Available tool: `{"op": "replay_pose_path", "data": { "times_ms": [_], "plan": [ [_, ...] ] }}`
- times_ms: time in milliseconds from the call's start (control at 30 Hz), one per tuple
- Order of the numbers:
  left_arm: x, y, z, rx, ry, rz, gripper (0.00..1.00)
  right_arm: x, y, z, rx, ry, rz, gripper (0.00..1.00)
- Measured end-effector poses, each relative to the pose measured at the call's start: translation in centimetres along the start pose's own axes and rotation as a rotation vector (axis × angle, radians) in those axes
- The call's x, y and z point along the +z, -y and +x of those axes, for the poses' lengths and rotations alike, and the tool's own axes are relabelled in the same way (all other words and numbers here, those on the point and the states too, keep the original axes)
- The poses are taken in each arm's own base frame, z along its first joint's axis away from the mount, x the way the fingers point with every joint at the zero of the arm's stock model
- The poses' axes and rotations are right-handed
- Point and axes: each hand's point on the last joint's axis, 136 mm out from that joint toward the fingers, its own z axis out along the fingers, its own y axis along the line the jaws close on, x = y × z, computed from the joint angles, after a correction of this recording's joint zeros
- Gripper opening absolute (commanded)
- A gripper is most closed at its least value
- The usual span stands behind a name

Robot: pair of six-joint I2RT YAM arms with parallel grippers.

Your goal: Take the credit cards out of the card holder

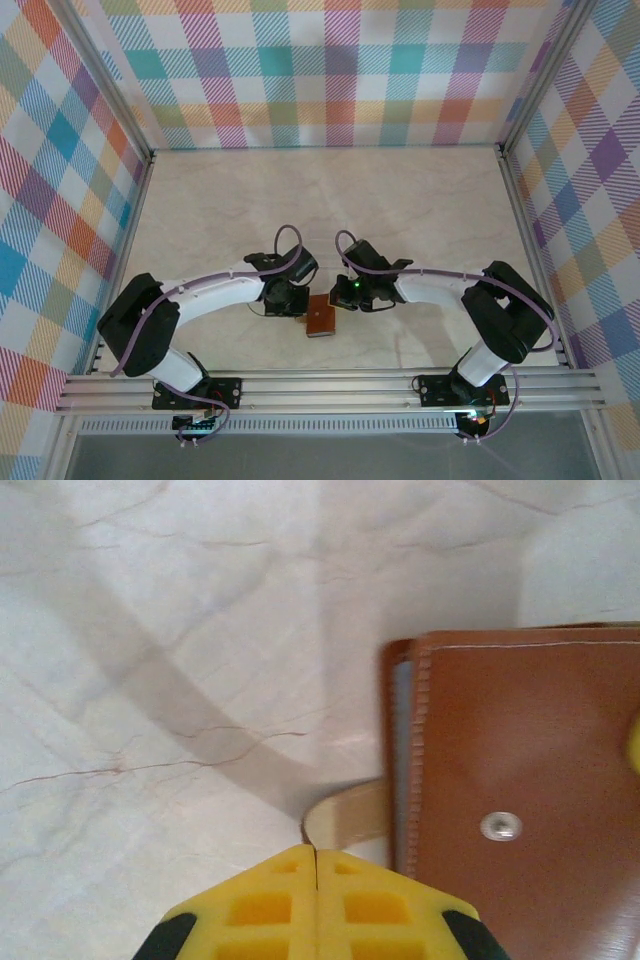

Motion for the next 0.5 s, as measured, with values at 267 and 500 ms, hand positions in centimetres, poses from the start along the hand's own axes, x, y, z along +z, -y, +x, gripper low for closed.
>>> {"op": "replay_pose_path", "data": {
  "times_ms": [267, 500],
  "plan": [
    [0.9, -1.8, 1.4, -0.039, -0.039, 0.014, 0.04, -0.6, 1.7, 0.2, -0.016, -0.007, 0.14, 0.54],
    [1.4, -2.4, 1.7, -0.07, -0.055, 0.043, 0.04, -0.7, 1.7, 1.0, -0.058, -0.007, 0.294, 0.83]
  ]
}}
